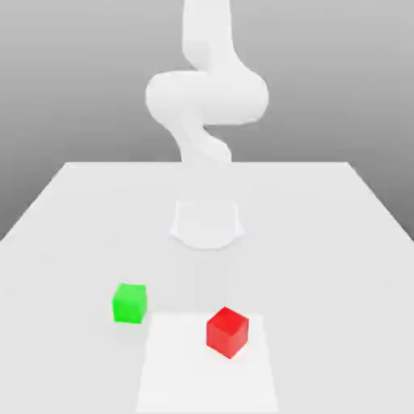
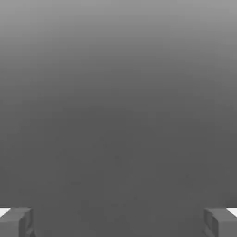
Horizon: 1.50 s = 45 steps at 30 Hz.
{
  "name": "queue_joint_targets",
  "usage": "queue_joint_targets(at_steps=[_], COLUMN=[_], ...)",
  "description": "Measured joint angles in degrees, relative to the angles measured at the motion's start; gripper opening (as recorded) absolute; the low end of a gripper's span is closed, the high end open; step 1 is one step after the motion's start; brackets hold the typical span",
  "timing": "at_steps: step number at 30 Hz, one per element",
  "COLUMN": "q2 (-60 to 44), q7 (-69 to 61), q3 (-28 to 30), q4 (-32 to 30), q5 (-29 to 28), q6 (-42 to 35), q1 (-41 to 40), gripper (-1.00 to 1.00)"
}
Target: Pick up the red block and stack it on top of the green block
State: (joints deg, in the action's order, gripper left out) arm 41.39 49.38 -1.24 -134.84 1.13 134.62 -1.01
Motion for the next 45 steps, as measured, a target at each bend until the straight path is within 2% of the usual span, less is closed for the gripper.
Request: queue_joint_targets(at_steps=[10, 18, 25, 30, 37, 44, 45], q2=[-21.1, -38.5, -46.1, -50.1, -54.2, -56.0, -56.1], q7=[18.4, 36.7, 48.8, 53.1, 54.8, 53.1, 52.7], q3=[-6.4, -10.1, -7.5, -5.2, -4.0, -6.4, -6.9], q4=[-13.8, -24.9, -24.5, -23.5, -23.0, -23.4, -23.4], q5=[2.7, 0.0, -14.0, -19.9, -22.1, -19.7, -19.2], q6=[13.3, 24.3, 25.8, 27.0, 30.6, 36.4, 37.2], q1=[-3.5, -5.2, -5.4, -4.2, -3.4, -5.8, -6.3], gripper=[0.00, 0.00, 0.00, 0.00, 0.00, 0.00, -1.00])
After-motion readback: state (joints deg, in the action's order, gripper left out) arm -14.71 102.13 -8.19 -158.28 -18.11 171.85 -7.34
